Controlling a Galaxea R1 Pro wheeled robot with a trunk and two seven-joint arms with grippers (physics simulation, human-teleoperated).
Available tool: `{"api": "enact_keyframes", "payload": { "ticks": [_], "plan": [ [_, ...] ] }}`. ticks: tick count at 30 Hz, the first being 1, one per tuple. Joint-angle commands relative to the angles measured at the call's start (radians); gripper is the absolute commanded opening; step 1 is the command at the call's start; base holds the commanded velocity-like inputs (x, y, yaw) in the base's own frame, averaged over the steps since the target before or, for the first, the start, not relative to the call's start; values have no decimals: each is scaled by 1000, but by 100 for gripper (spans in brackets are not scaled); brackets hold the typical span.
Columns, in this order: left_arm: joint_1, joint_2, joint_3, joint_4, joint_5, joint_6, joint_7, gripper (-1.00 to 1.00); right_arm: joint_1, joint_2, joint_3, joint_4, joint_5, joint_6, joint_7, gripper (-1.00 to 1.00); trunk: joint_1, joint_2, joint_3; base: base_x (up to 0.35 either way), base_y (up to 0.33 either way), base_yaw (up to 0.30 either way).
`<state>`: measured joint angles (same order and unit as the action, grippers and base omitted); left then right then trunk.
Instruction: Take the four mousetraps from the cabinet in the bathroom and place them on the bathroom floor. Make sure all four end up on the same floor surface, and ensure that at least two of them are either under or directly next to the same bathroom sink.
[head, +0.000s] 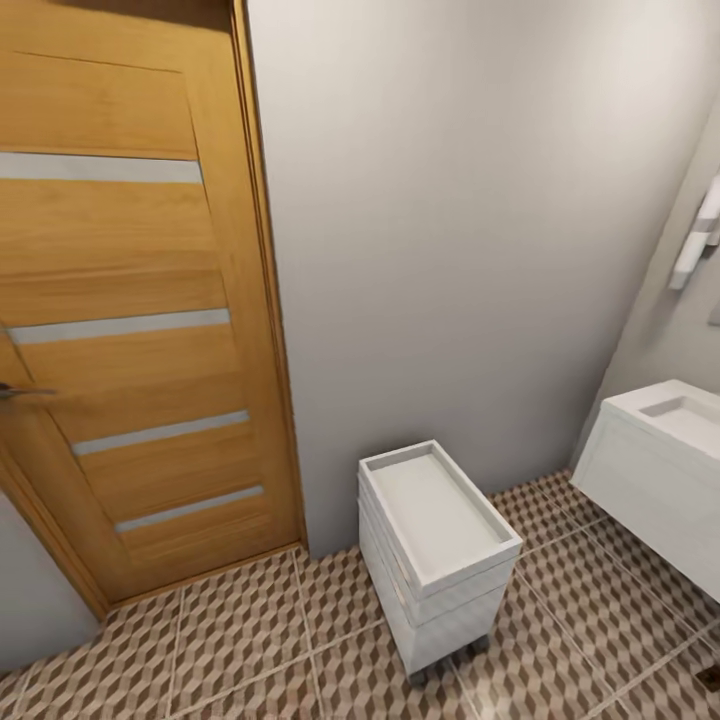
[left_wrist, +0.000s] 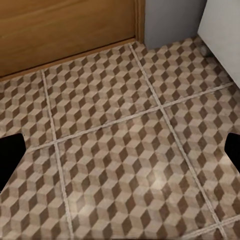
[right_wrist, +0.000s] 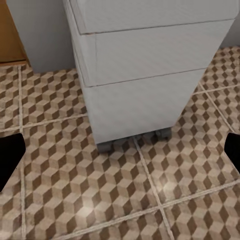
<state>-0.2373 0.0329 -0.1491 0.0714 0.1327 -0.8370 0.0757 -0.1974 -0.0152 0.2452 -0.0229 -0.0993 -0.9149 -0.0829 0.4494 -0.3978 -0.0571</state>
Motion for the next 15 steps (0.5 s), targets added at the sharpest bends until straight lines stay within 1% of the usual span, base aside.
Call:
{"api": "enact_keyframes", "payload": {
  "ticks": [1, 15],
  "plan": [
    [-2, -1, -9, 4, 7, -5, 3, 100, -1, 0, 9, 0, -10, -2, -2, 100, 1, -2, -3, 0, 0, 269],
    [-2, -1, -9, 4, 7, -5, 3, 100, -1, 0, 9, 0, -10, -2, -2, 100, 1, -2, -10, 0, 0, 269]
  ]
}}
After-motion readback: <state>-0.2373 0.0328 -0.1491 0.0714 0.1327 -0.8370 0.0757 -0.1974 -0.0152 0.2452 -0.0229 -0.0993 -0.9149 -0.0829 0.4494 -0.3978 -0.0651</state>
